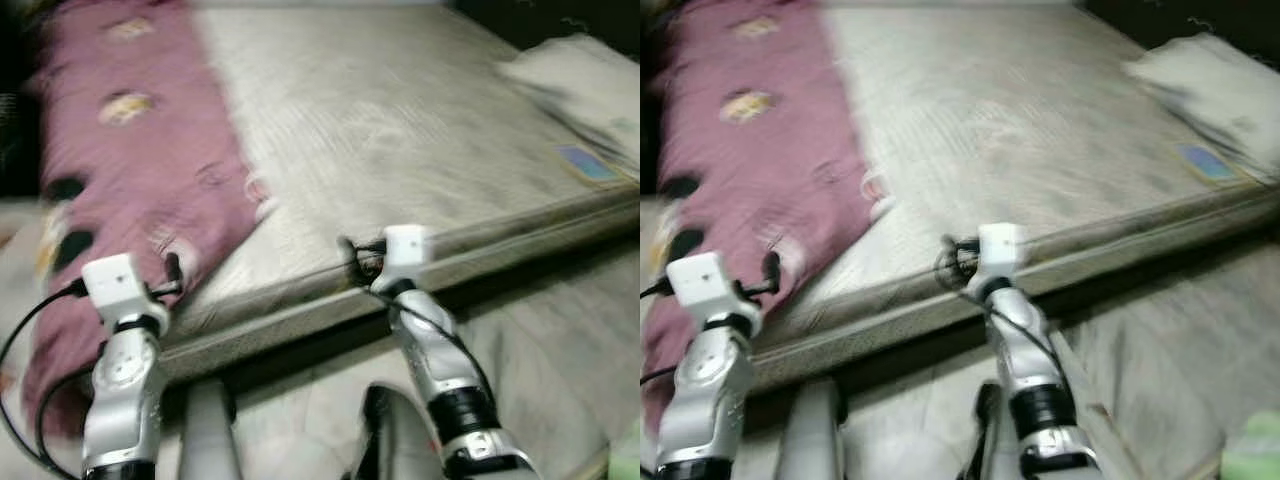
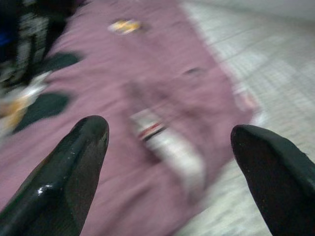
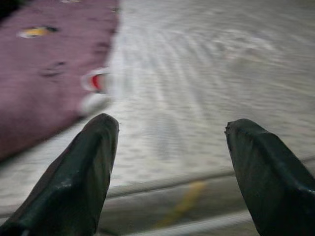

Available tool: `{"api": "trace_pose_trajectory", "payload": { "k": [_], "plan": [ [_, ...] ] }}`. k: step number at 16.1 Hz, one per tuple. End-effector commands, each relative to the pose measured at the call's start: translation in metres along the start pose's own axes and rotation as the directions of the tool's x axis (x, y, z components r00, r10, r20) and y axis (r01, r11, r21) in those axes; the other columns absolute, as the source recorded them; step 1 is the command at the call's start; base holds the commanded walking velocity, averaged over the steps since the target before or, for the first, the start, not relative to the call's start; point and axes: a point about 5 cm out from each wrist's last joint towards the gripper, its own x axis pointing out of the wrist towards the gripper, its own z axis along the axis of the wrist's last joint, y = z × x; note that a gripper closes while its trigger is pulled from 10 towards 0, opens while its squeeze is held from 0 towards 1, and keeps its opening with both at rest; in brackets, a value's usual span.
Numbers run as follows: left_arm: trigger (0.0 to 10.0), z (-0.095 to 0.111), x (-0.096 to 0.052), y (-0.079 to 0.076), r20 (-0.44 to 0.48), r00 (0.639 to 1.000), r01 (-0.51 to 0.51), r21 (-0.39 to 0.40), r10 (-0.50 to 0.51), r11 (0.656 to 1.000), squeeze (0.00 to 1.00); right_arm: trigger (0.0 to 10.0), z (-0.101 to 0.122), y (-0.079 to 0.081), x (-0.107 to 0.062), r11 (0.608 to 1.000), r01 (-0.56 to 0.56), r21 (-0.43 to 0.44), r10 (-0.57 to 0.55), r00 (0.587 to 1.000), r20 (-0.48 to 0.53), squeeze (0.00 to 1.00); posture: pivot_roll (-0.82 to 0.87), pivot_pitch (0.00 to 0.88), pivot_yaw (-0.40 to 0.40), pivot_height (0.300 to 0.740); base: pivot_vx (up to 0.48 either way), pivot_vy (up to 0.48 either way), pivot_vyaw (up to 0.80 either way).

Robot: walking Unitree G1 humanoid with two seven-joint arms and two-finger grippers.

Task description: Clean up the room

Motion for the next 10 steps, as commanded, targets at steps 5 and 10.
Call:
{"api": "trace_pose_trajectory", "payload": {
  "k": [5, 10],
  "plan": [
    [10.0, -0.007, -0.001, -0.01, -0.03, 0.999, 0.016, -0.006, -0.017, 1.0, 0.0, 10.0, -0.005, -0.021, -0.006, 0.998, 0.067, -0.007, -0.067, 0.997, -0.023, 0.0, 0.11, 0.016, -0.075, 0.528, 0.0, 0.0, 0.0],
    [10.0, -0.003, 0.009, 0.007, -0.003, 0.995, -0.097, 0.002, 0.097, 0.995, 0.0, 10.0, 0.001, -0.058, -0.026, 0.986, 0.145, -0.082, -0.147, 0.989, -0.019, 0.0, 0.06, 0.049, -0.071, 0.528, 0.0, 0.0, 0.0]
  ]
}}
